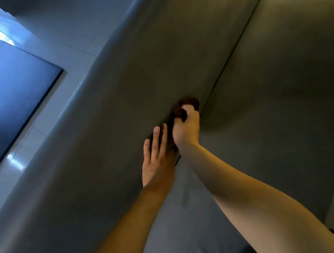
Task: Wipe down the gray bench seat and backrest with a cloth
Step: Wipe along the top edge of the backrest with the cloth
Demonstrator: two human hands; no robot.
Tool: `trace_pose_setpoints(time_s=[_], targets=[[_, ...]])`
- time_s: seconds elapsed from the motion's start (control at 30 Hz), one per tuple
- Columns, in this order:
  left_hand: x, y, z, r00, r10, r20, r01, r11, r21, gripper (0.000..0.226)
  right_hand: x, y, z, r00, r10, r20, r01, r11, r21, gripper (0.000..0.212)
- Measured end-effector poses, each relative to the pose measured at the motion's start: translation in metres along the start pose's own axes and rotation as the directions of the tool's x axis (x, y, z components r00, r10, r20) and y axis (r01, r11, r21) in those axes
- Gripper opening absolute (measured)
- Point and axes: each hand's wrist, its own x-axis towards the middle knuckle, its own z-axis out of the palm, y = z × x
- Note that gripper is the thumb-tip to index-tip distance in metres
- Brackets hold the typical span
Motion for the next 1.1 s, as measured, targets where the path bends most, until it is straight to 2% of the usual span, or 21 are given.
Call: trace_pose_setpoints(time_s=[0.07,0.17,0.27,0.33,0.43,0.53,0.67,0.73,0.83,0.9,0.97,1.03,1.1], targets=[[-0.007,0.008,0.012,0.999,-0.018,0.048,0.02,0.999,-0.043,0.093,-0.001,0.033,-0.006,0.992,0.126,0.025,-0.125,0.991,-0.035,0.032],[-0.011,0.017,0.026,0.993,-0.027,0.114,0.034,0.998,-0.061,0.067,0.001,0.063,-0.003,0.962,0.269,0.056,-0.27,0.963,0.01,0.04],[-0.013,0.021,0.04,0.996,-0.039,0.079,0.044,0.997,-0.063,0.035,0.003,0.085,0.001,0.891,0.436,0.13,-0.441,0.897,0.016,0.042],[-0.014,0.02,0.048,0.999,-0.034,0.031,0.037,0.996,-0.086,0.025,0.0,0.097,0.002,0.839,0.512,0.182,-0.527,0.849,0.04,0.044],[-0.015,0.02,0.051,0.999,-0.031,-0.025,0.028,0.994,-0.106,0.017,-0.004,0.098,0.002,0.814,0.536,0.224,-0.571,0.809,0.14,0.041],[-0.017,0.021,0.046,0.997,-0.038,-0.063,0.025,0.979,-0.202,0.017,-0.012,0.092,-0.003,0.805,0.538,0.249,-0.58,0.803,0.137,0.038],[-0.023,0.013,0.031,1.0,-0.019,-0.006,0.015,0.914,-0.406,0.03,-0.044,0.073,-0.025,0.824,0.448,0.348,-0.511,0.852,0.112,0.029],[-0.031,0.009,0.016,0.999,-0.001,0.05,0.026,0.859,-0.512,0.034,-0.06,0.053,-0.038,0.812,0.434,0.389,-0.519,0.842,0.144,0.028],[-0.044,0.006,-0.016,0.978,-0.041,0.206,0.17,0.731,-0.661,0.035,-0.077,0.025,-0.051,0.807,0.451,0.381,-0.542,0.822,0.174,0.027],[-0.055,0.009,-0.041,0.932,-0.089,0.351,0.338,0.565,-0.753,0.035,-0.09,0.008,-0.059,0.801,0.478,0.361,-0.565,0.802,0.194,0.023],[-0.067,0.016,-0.068,0.882,-0.116,0.457,0.466,0.354,-0.811,0.038,-0.105,-0.007,-0.07,0.791,0.488,0.369,-0.58,0.789,0.202,0.019],[-0.076,0.022,-0.09,0.851,-0.165,0.498,0.523,0.193,-0.83,0.044,-0.122,-0.017,-0.081,0.778,0.488,0.395,-0.599,0.766,0.233,0.022],[-0.089,0.028,-0.109,0.803,-0.258,0.537,0.571,0.081,-0.817,0.046,-0.141,-0.022,-0.093,0.762,0.487,0.426,-0.604,0.773,0.197,0.024]])
